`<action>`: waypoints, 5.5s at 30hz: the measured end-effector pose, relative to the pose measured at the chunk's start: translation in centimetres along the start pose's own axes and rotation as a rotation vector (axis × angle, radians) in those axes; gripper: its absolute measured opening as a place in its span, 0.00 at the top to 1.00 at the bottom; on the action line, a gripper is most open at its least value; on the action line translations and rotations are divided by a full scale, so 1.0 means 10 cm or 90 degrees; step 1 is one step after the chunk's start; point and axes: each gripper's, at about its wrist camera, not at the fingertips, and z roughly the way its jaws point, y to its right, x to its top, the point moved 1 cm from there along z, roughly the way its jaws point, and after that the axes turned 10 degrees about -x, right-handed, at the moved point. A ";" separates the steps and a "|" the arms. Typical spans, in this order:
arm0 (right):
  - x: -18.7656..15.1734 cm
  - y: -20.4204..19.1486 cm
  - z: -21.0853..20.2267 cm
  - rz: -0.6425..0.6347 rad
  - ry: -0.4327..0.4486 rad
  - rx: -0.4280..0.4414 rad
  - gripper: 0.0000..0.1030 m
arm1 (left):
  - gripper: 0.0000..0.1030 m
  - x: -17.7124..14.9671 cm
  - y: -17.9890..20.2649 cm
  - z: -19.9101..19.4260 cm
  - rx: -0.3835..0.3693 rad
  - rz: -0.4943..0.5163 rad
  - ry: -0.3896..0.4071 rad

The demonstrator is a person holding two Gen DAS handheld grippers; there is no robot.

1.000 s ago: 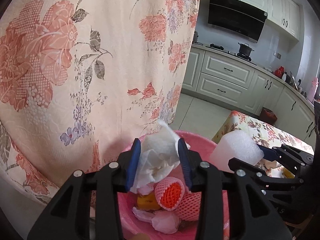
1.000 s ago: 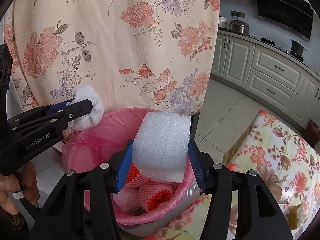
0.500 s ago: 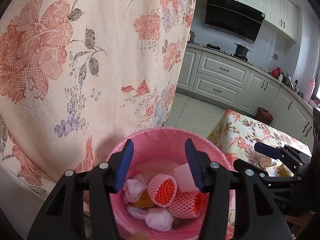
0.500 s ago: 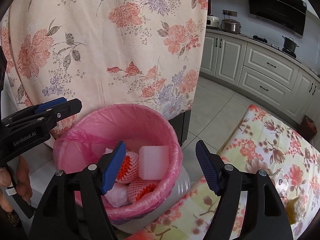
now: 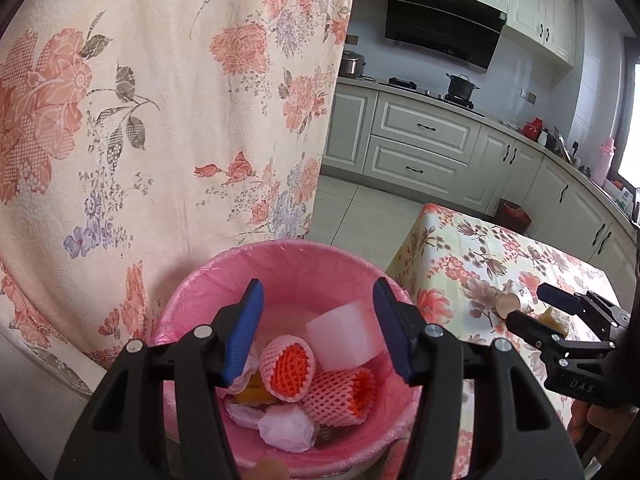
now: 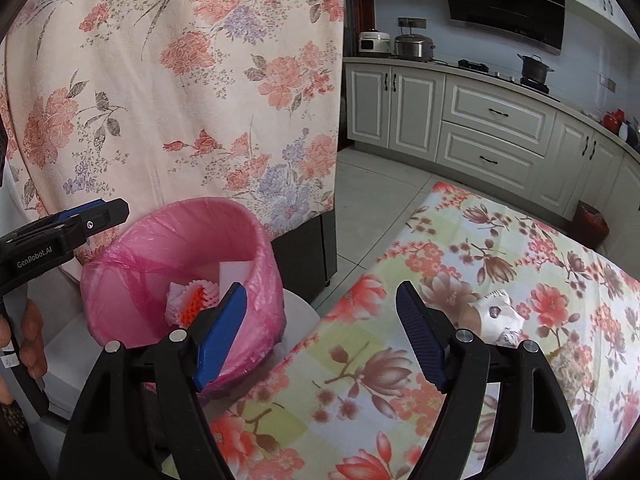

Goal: Collect trash
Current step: 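Open the left tool to drop the tissue while the right tool drops the foam block into the bin, then move both open tools back toward the paper cup and yellow sponge, then grasp the crumpled paper cup with the left tool while the right tool grasps the yellow sponge, then carry the paper cup with the left tool while the right tool carries the sponge to the bin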

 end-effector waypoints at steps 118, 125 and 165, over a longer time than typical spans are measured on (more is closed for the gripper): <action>-0.80 2.26 -0.08 0.173 -0.046 -0.134 0.48 | 0.33 -0.45 2.47 1.58 -0.175 0.132 -0.179; -0.75 2.09 -0.22 0.165 -0.034 -0.130 0.48 | 0.33 -0.40 2.39 1.29 -0.184 0.128 -0.155; -0.13 0.83 -0.46 0.073 0.021 -0.071 0.48 | 0.33 -0.11 0.79 0.11 -0.054 0.034 -0.033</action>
